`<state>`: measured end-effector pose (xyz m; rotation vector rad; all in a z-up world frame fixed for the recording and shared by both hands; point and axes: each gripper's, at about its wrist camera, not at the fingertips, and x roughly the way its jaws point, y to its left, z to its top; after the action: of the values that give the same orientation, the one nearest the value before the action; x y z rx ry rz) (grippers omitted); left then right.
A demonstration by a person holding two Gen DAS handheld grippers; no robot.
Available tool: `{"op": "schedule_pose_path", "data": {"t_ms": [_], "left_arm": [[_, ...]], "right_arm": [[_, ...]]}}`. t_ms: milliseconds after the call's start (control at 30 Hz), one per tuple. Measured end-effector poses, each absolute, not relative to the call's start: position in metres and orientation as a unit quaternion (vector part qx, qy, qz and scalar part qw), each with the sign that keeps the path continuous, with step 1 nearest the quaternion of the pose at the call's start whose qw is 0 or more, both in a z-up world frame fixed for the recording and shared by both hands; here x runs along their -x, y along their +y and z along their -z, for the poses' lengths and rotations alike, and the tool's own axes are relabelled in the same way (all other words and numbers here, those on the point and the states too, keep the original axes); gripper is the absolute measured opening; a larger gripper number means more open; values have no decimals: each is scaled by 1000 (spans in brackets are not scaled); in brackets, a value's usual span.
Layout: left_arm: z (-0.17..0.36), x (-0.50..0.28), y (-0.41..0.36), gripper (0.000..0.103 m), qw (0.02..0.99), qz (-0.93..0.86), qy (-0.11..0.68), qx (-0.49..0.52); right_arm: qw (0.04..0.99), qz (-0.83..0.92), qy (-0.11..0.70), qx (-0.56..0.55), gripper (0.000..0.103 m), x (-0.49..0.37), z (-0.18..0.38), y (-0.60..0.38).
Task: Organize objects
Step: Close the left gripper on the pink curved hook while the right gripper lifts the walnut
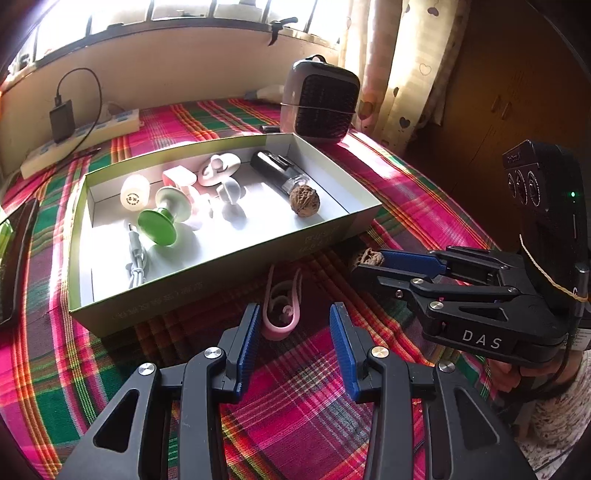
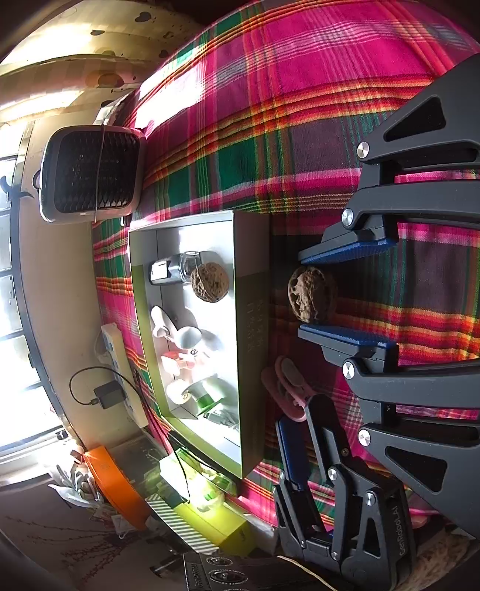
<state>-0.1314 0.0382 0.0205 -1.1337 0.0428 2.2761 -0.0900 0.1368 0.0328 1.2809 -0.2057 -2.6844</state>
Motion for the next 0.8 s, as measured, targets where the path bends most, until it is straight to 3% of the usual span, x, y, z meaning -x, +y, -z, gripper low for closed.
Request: {"op": "schedule_pose_path", "data": {"t_ms": [633, 800], "left_arm": [[-13, 143, 56, 37, 240, -865, 31, 439], [-13, 144, 55, 32, 230, -868, 28, 438]], "right_arm": [[70, 900, -55, -426, 35, 90, -34, 146], [74, 900, -56, -427, 35, 91, -33, 146]]}}
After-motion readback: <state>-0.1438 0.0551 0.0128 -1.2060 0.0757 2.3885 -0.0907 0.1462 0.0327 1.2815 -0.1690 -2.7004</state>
